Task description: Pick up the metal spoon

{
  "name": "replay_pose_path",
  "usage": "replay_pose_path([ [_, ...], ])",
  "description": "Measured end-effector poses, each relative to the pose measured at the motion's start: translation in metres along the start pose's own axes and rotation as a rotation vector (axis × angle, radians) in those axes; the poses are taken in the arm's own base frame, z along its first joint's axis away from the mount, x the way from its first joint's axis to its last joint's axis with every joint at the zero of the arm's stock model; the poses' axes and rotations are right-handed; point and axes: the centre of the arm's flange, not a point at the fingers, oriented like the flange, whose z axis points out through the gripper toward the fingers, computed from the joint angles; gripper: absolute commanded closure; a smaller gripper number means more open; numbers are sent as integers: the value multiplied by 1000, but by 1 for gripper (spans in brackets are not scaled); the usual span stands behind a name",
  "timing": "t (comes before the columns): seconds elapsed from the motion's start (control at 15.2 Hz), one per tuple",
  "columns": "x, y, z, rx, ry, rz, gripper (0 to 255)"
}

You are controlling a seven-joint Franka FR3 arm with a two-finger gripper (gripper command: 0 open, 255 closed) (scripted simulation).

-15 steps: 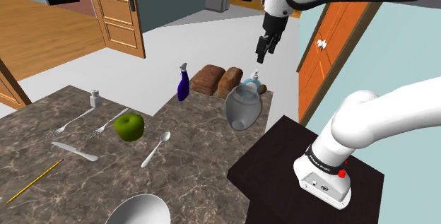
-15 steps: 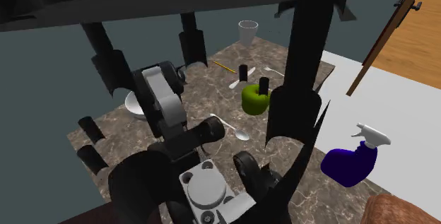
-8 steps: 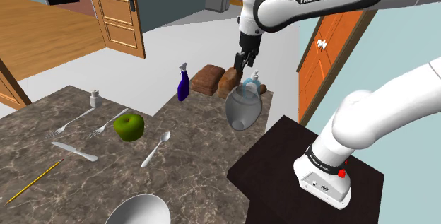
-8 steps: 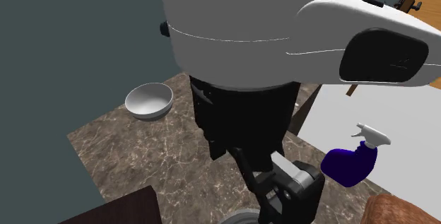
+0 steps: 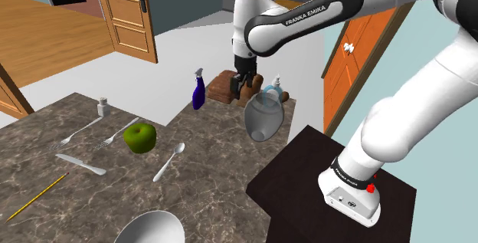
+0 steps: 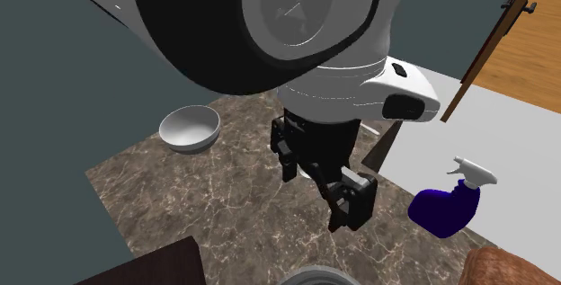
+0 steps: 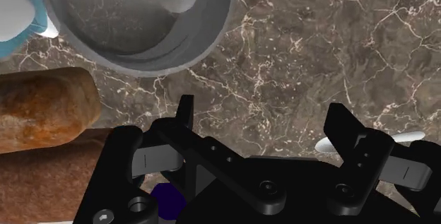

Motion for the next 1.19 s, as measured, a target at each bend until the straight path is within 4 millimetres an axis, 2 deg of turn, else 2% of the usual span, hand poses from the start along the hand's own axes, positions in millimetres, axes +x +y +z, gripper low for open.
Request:
replay_pose_path([
  [0.4, 48, -30, 56, 21, -23, -37, 0],
  [0.73, 91, -65, 99, 39, -42, -67, 0],
  [1.19, 138, -116, 158, 64, -69, -110, 0],
])
